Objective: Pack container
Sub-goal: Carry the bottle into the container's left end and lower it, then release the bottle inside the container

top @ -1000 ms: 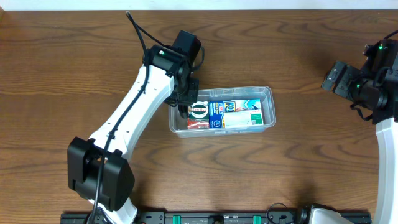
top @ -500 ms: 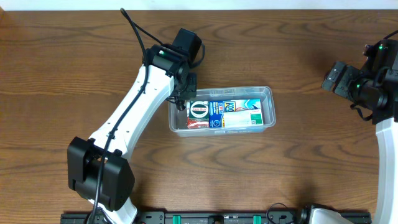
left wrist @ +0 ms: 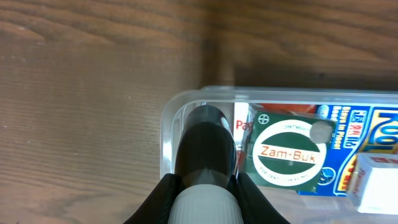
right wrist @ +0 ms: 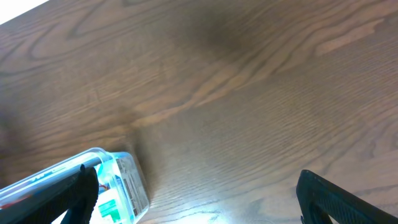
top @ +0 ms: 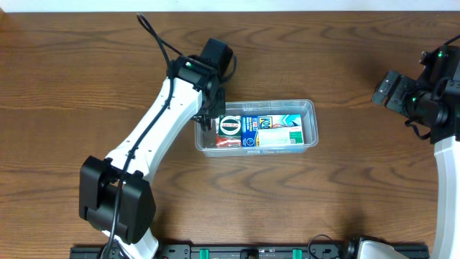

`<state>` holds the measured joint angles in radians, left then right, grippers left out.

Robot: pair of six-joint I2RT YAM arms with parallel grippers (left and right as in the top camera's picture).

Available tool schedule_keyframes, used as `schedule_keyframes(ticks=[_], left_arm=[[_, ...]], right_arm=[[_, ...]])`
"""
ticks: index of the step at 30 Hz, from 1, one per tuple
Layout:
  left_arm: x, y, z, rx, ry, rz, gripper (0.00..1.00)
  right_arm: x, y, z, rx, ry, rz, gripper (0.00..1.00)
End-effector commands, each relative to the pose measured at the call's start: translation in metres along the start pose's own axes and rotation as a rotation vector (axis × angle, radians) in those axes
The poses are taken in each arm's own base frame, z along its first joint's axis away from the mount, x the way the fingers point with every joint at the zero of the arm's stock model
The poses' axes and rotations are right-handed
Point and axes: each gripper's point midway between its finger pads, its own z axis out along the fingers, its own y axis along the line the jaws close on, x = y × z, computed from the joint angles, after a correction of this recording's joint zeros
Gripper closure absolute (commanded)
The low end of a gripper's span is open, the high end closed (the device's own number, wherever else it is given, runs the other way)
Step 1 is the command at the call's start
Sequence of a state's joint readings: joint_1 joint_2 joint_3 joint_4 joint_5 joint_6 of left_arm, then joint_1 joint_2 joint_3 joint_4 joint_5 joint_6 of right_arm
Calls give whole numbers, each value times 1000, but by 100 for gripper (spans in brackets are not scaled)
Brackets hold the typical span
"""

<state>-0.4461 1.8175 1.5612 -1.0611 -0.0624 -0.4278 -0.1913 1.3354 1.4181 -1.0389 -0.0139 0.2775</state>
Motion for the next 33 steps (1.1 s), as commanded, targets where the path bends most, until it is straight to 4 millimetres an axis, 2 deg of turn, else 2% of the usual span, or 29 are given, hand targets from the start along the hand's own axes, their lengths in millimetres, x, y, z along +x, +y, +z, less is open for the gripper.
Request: schedule_keyframes(ticks=[1,15,23,25,29,33], left_arm=[[5,8,2,-23,-8,-25,78],[13,1,28,14,3,-30,78],[16,1,32,19,10,-34,78],[16,1,32,19,9,-41,74],[15,0,32,21,7,-44,47],[16,0,32,24,8,-44,39]], right_arm=[[-3,-3,0,10,-5,8,1],[-3,-3,0,10,-5,8,1],[-3,-3,0,10,-5,8,1],[-3,-3,0,10,-5,8,1],[-3,-3,0,10,-5,8,1],[-3,-3,0,10,-5,8,1]])
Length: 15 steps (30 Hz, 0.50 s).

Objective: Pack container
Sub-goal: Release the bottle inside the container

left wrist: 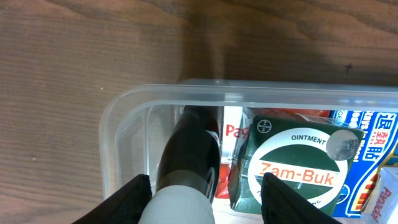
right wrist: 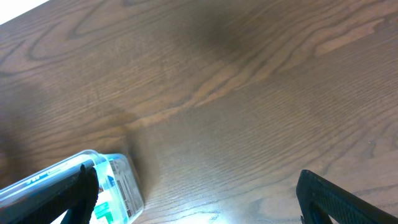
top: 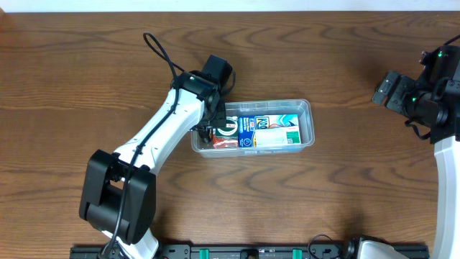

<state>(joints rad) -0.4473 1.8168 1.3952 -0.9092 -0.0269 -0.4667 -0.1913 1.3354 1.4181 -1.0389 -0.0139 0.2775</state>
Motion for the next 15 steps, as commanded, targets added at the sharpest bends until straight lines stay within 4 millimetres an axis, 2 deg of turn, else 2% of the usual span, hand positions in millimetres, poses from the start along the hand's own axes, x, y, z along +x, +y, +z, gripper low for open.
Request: schedule_keyframes(ticks=[1,7,15], left_arm=[[-2,3,-8,0,-21,-7,37],[-5,1,-12,7,-33,-7,36],[-17,-8,-36,70,-90,-11,35]], right_arm=[[-3,-3,0,10,-5,8,1],[-3,-3,0,10,-5,8,1],[-3,-3,0,10,-5,8,1]])
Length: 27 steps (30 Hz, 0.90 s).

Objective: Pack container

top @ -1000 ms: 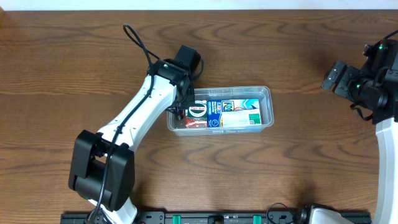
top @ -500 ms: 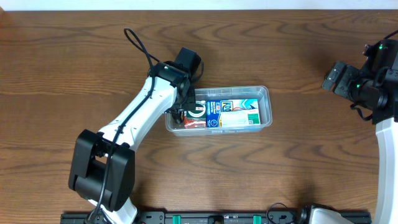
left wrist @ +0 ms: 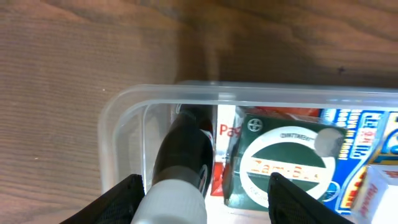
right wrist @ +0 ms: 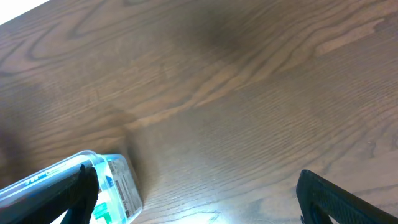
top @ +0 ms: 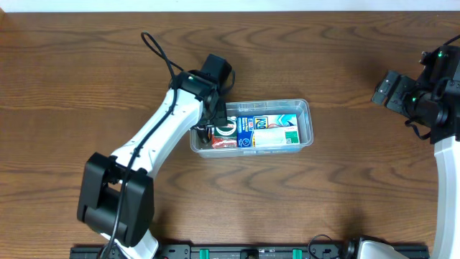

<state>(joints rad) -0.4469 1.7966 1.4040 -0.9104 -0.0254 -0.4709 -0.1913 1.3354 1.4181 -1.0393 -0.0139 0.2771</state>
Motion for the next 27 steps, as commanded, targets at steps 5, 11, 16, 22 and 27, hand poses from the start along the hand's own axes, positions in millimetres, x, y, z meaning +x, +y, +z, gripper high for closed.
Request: schedule_keyframes(ticks=[5,11,16,22,27], left_arm=[[-16,-8,-43,83,-107,9,35],[-17,-10,-76,141,-171,23,31],[-12,-11,-130,251,-279,57,22],[2,5,-217,372,-501,46,2],[26,24,-276,457,-660,38,2]], right_arm=[[-3,-3,0,10,-5,8,1],[-3,-3,0,10,-5,8,1],[-3,-3,0,10,-5,8,1],[-3,-3,0,10,-5,8,1],[-3,-3,0,10,-5,8,1]])
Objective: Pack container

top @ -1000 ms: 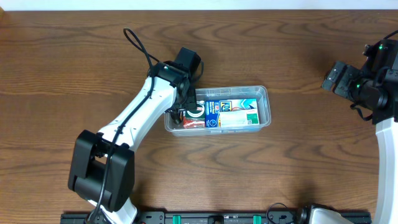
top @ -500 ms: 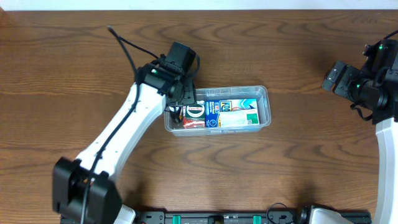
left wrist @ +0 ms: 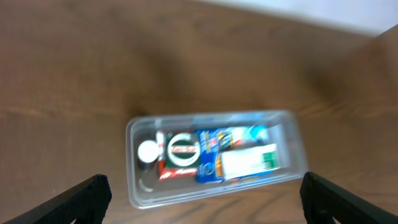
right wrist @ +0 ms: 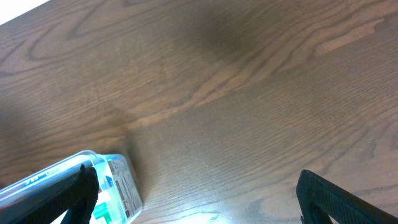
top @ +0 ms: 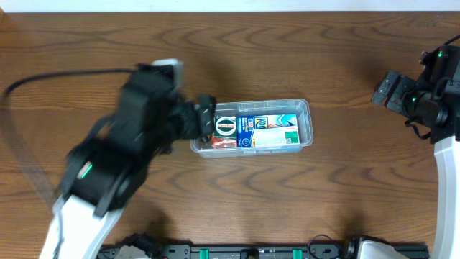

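A clear plastic container [left wrist: 140,190] lies on the wooden table, at the table's middle in the overhead view [top: 310,124]. Inside, from its left end: a dark bottle with a white cap [left wrist: 148,151] facing up, a green Zam-Buk tin [left wrist: 181,149] [top: 228,127], a red pack [left wrist: 175,173], a blue box [left wrist: 213,154] and a white box with green print [left wrist: 249,160]. My left gripper [left wrist: 202,205] hangs open high above the container, holding nothing. The left arm is blurred in the overhead view. My right gripper [right wrist: 205,202] is open over bare table at the far right [top: 384,92].
The container's right end [right wrist: 118,183] shows at the lower left of the right wrist view. Brown wooden table [top: 345,194] surrounds the container on all sides. The rail with the arm bases [top: 244,252] runs along the front edge.
My left gripper was low at the container's left end, open around the bottle. Now it is high above the table, open and holding nothing. The bottle stays in the container. The right arm is unchanged.
First my left gripper was shut on the dark bottle at the container's left end. Then its fingers stood open with the bottle resting inside beside the Zam-Buk tin, and the container sat slightly further left. Now the gripper is raised clear. The right arm never moved.
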`<state>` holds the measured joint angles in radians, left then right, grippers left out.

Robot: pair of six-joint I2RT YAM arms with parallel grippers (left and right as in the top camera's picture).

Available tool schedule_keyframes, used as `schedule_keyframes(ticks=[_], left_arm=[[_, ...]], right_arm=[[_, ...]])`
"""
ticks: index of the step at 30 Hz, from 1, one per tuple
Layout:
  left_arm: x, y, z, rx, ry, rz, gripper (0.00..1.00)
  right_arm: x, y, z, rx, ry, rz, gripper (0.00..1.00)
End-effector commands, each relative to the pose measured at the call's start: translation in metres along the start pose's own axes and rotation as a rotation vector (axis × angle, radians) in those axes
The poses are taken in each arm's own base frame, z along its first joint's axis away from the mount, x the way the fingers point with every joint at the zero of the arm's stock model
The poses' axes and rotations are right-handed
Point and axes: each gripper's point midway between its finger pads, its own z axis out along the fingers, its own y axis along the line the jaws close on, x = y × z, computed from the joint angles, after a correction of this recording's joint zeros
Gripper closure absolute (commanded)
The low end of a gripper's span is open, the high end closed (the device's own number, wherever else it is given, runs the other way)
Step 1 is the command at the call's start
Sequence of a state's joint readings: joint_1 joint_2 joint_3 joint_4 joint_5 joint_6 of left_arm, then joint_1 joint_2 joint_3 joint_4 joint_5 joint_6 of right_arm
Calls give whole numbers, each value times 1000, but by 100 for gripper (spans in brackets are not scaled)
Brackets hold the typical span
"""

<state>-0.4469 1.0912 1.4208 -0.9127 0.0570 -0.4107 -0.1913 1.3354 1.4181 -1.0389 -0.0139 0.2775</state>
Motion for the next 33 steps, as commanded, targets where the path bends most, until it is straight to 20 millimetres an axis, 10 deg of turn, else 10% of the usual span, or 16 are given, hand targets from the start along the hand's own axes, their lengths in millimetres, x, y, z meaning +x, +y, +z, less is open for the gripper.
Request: schedule_keyframes(ticks=[1,16,33], left_arm=[[-10,-6,-39,55,-98,12,2],[43,20,-126,78,-135,15,2],[109,130,-180,-317,-540,-258,2]], right_arm=[[-3,-3,0,10,-5,8,1],[-3,-3,0,10,-5,8,1],[-3,-3,0,10,-5,8,1]])
